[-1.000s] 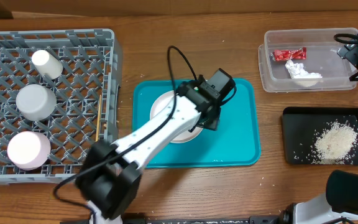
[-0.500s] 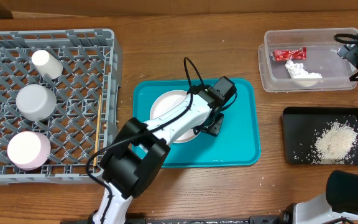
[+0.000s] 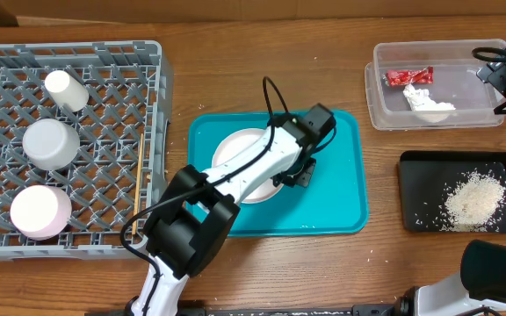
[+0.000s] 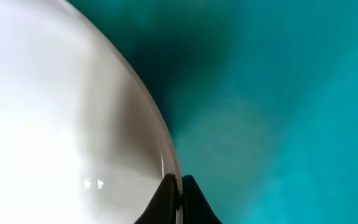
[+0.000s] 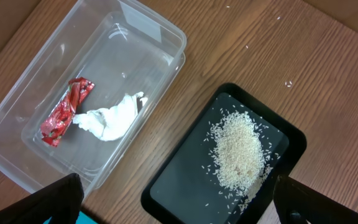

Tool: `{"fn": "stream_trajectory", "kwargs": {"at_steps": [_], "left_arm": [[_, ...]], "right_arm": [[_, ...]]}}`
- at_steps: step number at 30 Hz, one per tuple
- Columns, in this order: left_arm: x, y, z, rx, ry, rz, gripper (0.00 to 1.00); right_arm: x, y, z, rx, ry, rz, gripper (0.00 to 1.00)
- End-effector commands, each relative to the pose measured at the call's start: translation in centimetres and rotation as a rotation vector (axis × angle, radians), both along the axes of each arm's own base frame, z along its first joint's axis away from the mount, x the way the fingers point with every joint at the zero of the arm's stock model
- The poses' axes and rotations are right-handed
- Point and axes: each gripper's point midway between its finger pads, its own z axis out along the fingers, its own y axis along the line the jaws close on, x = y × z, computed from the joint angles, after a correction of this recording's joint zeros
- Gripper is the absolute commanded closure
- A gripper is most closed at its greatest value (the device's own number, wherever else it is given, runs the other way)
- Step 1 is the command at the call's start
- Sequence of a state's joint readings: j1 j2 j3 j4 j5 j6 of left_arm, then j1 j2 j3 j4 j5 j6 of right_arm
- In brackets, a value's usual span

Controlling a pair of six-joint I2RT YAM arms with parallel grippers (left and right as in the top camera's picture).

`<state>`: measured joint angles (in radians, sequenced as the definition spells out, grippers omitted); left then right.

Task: Sort waste into correct bins and load items into the dishwasher
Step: 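Lift the plate with the left gripper and carry it to the dish rack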

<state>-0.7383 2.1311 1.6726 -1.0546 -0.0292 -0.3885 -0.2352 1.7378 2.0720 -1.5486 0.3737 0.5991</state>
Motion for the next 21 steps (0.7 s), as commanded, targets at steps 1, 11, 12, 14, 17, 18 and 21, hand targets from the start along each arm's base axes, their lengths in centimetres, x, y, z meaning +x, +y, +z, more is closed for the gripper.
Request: {"fn": "stream_trajectory", "kwargs": {"at_steps": [1, 11, 12, 14, 17, 18, 21], "left_arm": [[4.4, -0.5, 10.4, -0.165, -0.162, 0.054, 0.96], [12.2, 11.2, 29.4, -0.624, -0.447, 0.232, 0.96], [12.5, 12.1, 30.0, -0.684, -0.444, 0.202, 0.96], [13.0, 14.3, 30.6, -0.787, -0.432, 0.161, 0.96], [14.1, 18.6, 30.0, -0.885, -0.419, 0.157, 0.96], [14.4, 19.7, 29.6, -0.900, -0.416, 0.164, 0.96], [15.3, 23.2, 27.7, -0.942, -0.395, 0.189, 0.96]], "right_arm": [[-0.2, -0.3, 0.5, -0.015, -0.011, -0.011, 0.00], [-0.2, -0.3, 0.5, -0.015, -0.011, -0.011, 0.00], [-0.2, -0.3, 0.5, -0.015, -0.011, -0.011, 0.00], [-0.2, -0.3, 0.5, -0.015, -0.011, -0.011, 0.00], [-0.2, -0.3, 0.5, -0.015, -0.011, -0.011, 0.00], [-0.2, -0.3, 0.5, -0.015, -0.011, -0.011, 0.00], [-0.2, -0.3, 0.5, -0.015, -0.011, -0.011, 0.00]]}}
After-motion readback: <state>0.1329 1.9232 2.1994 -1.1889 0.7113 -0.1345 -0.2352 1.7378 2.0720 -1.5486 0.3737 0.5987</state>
